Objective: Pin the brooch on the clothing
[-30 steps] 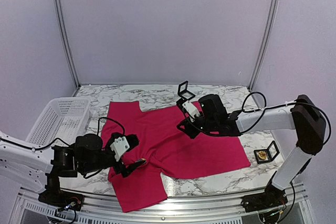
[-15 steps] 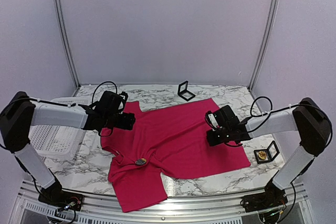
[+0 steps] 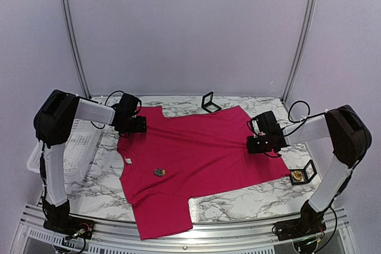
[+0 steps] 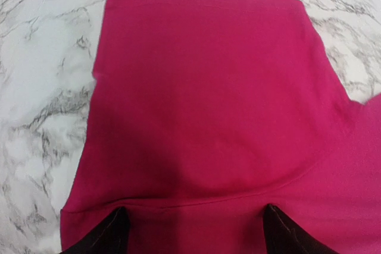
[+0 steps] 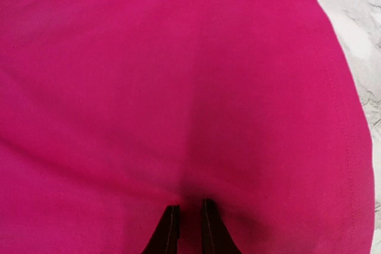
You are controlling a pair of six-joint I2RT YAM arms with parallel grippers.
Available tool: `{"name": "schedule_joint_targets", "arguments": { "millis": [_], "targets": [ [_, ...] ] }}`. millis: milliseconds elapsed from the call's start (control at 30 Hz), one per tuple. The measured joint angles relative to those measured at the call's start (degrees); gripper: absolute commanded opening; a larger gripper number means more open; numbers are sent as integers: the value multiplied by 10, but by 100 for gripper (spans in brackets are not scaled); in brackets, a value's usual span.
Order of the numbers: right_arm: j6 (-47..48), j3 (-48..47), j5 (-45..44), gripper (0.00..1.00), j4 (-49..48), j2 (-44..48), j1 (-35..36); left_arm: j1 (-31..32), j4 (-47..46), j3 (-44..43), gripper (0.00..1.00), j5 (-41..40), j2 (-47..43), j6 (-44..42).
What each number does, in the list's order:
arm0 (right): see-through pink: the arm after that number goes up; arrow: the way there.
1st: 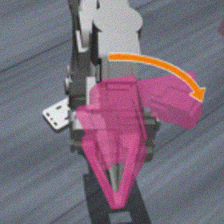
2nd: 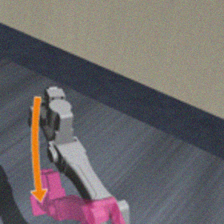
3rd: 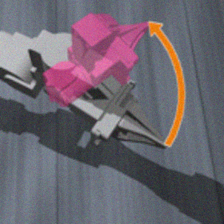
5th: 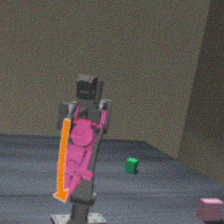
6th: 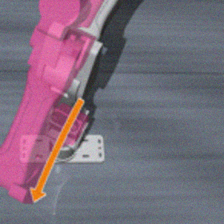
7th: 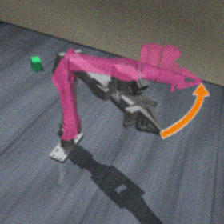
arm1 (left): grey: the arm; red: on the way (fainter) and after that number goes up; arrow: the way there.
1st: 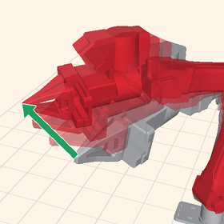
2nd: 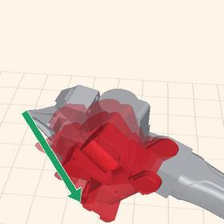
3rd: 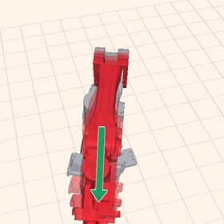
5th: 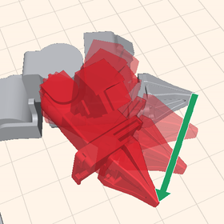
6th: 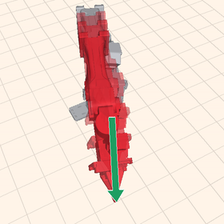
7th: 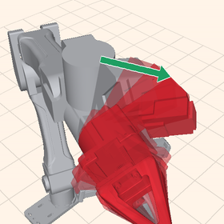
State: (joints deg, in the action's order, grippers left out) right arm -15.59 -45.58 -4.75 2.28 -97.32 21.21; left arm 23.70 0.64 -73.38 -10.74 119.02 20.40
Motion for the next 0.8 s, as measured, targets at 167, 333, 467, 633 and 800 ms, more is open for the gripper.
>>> {"name": "schedule_joint_targets", "arguments": {
  "millis": [167,333,467,633,800],
  "targets": [
    [25,-27,9,14,4,-22,-21,-14,5,-94,80,2,65,-17],
    [51,-45,16,15,31,-24,-22,-15,14,-124,81,2,83,-45],
    [63,-50,20,16,61,-5,-23,-15,2,-92,83,2,63,-66],
    [66,-66,14,16,97,49,-23,-7,-21,6,84,-12,-31,-95],
    [64,-90,-6,17,121,70,-23,26,-54,72,83,-38,-136,-104]
  ]
}}
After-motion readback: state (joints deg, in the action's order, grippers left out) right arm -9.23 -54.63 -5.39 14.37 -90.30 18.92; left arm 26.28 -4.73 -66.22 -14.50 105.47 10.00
